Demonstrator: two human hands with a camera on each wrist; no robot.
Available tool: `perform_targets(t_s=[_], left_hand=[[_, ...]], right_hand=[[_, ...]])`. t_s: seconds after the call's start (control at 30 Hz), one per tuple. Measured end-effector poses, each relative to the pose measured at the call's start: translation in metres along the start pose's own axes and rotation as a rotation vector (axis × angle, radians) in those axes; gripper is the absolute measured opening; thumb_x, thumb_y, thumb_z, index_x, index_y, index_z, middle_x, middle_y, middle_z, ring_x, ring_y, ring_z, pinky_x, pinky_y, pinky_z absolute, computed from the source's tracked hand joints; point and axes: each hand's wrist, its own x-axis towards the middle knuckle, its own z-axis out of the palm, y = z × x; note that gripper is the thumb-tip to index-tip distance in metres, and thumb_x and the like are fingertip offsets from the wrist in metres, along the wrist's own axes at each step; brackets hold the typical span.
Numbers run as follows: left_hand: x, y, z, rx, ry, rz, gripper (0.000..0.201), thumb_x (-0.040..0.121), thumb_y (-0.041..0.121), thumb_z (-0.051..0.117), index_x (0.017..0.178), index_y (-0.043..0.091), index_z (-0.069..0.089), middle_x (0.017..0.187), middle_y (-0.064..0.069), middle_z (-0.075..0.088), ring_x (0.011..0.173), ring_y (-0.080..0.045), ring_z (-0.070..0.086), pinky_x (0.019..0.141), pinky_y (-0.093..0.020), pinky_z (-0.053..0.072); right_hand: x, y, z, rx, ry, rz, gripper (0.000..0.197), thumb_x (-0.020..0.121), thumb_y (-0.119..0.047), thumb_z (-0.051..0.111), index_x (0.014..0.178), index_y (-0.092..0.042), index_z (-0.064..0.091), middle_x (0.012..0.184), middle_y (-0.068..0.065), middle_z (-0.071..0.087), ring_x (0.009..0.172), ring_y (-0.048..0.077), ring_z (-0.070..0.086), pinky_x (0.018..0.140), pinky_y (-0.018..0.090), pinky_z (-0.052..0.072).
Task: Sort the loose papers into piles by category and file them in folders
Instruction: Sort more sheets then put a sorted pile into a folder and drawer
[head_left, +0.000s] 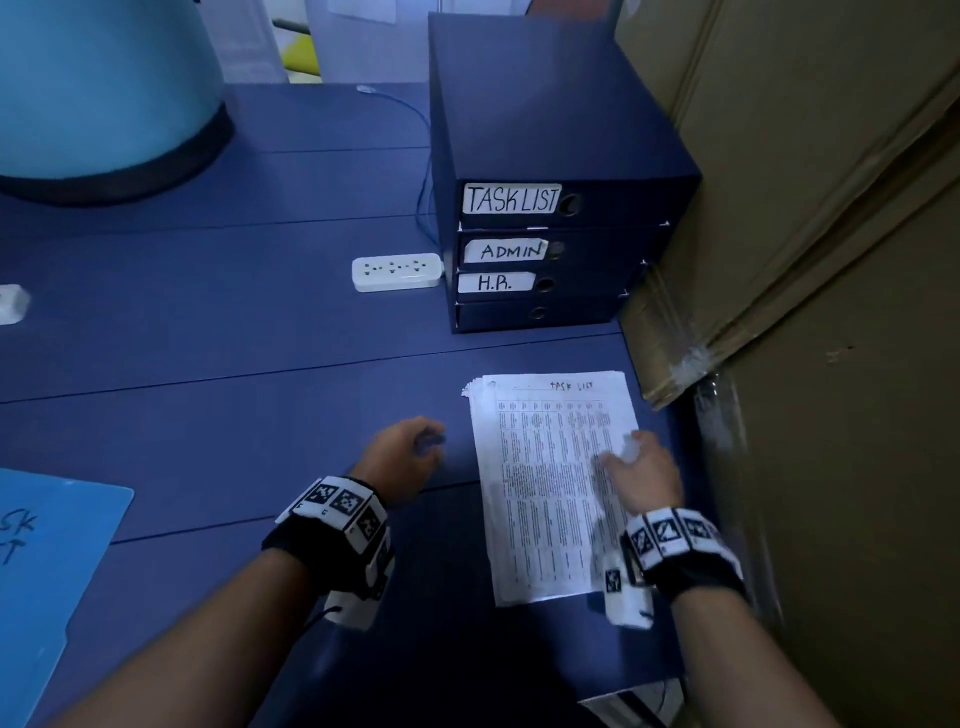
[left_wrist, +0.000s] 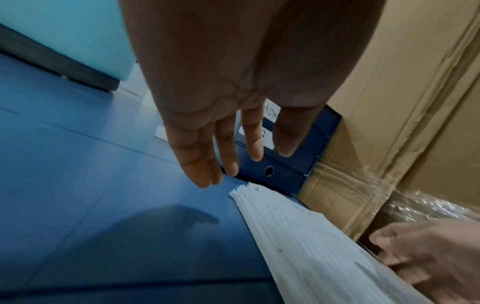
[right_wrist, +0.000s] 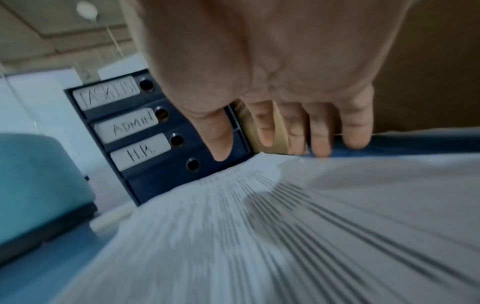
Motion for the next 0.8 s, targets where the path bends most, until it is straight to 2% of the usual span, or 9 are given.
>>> perform_targets(t_s=[0.1, 0.23, 0.37, 0.43, 0.47, 0.57, 0.63, 0.7, 0.8], left_hand=[[0.001, -0.011, 0.021, 0.040, -0.088, -0.036, 0.032, 0.087, 0.009, 0.065, 0.118, 0.008, 0.060, 0.107, -0.004, 0.062, 0.097, -0.021, 0.060, 0.093, -0.028, 0.045], [-0.003, -0.019, 0.036, 0.056, -0.239, -0.089, 0.051, 0.087, 0.018, 0.066, 0.135, 0.014, 0.048, 0.124, -0.004, 0.055, 0.114, -0.020, 0.055, 0.097, -0.025, 0.038], [-0.011, -0.026, 0.037, 0.040, -0.331, -0.102, 0.072, 0.084, 0.032, 0.068, 0.145, 0.015, 0.033, 0.141, -0.001, 0.045, 0.129, -0.020, 0.045, 0.107, -0.030, 0.035], [-0.013, -0.036, 0.031, 0.003, -0.297, -0.123, 0.081, 0.077, 0.039, 0.071, 0.144, 0.013, 0.034, 0.143, -0.004, 0.045, 0.128, -0.023, 0.047, 0.109, -0.038, 0.037], [-0.017, -0.041, 0.024, -0.030, -0.261, -0.151, 0.082, 0.076, 0.036, 0.072, 0.144, 0.014, 0.034, 0.142, -0.007, 0.047, 0.126, -0.025, 0.049, 0.107, -0.041, 0.039], [-0.026, -0.065, -0.001, 0.004, -0.154, -0.231, 0.081, 0.080, 0.029, 0.071, 0.148, 0.015, 0.028, 0.144, -0.012, 0.044, 0.128, -0.028, 0.046, 0.102, -0.033, 0.039], [-0.036, -0.084, -0.020, -0.003, -0.109, -0.259, 0.078, 0.082, 0.025, 0.070, 0.148, 0.015, 0.029, 0.146, -0.012, 0.042, 0.130, -0.028, 0.045, 0.103, -0.035, 0.039], [-0.049, -0.101, -0.039, -0.037, -0.079, -0.279, 0.085, 0.074, 0.034, 0.073, 0.146, 0.015, 0.032, 0.145, -0.011, 0.044, 0.129, -0.028, 0.046, 0.106, -0.041, 0.039], [-0.065, -0.135, -0.060, -0.117, -0.065, -0.299, 0.101, 0.056, 0.049, 0.068, 0.145, 0.015, 0.034, 0.143, -0.008, 0.047, 0.127, -0.027, 0.048, 0.106, -0.046, 0.040]], right_hand=[[-0.015, 0.029, 0.015, -0.120, 0.025, 0.071, 0.071, 0.088, -0.040, 0.065, 0.145, -0.012, 0.032, 0.145, 0.016, 0.040, 0.131, 0.037, 0.038, 0.105, 0.046, 0.036], [-0.024, 0.034, 0.024, -0.073, 0.066, 0.052, 0.073, 0.086, -0.042, 0.065, 0.146, -0.016, 0.032, 0.150, 0.010, 0.037, 0.134, 0.034, 0.032, 0.109, 0.049, 0.032], [-0.042, 0.018, 0.043, -0.099, -0.031, -0.003, 0.080, 0.090, -0.042, 0.062, 0.153, -0.016, 0.021, 0.159, 0.005, 0.025, 0.144, 0.032, 0.020, 0.115, 0.050, 0.026], [-0.055, 0.006, 0.059, -0.086, -0.054, -0.050, 0.080, 0.090, -0.043, 0.062, 0.153, -0.015, 0.021, 0.158, 0.005, 0.026, 0.144, 0.032, 0.020, 0.115, 0.050, 0.026], [-0.062, -0.001, 0.066, -0.077, -0.068, -0.065, 0.079, 0.090, -0.043, 0.062, 0.152, -0.014, 0.022, 0.158, 0.006, 0.028, 0.144, 0.031, 0.021, 0.115, 0.051, 0.028], [-0.080, -0.022, 0.092, -0.079, -0.136, -0.116, 0.078, 0.090, -0.042, 0.061, 0.151, -0.014, 0.022, 0.156, 0.006, 0.028, 0.143, 0.030, 0.022, 0.113, 0.051, 0.029], [-0.093, -0.036, 0.110, -0.077, -0.173, -0.163, 0.077, 0.089, -0.043, 0.062, 0.150, -0.015, 0.025, 0.154, 0.005, 0.032, 0.140, 0.029, 0.025, 0.111, 0.051, 0.032], [-0.108, -0.051, 0.128, -0.097, -0.183, -0.206, 0.075, 0.088, -0.043, 0.062, 0.148, -0.015, 0.027, 0.152, 0.006, 0.034, 0.138, 0.029, 0.027, 0.110, 0.051, 0.034], [-0.126, -0.069, 0.147, -0.153, -0.196, -0.232, 0.073, 0.089, -0.043, 0.061, 0.148, -0.015, 0.027, 0.153, 0.005, 0.033, 0.137, 0.030, 0.027, 0.109, 0.049, 0.035]])
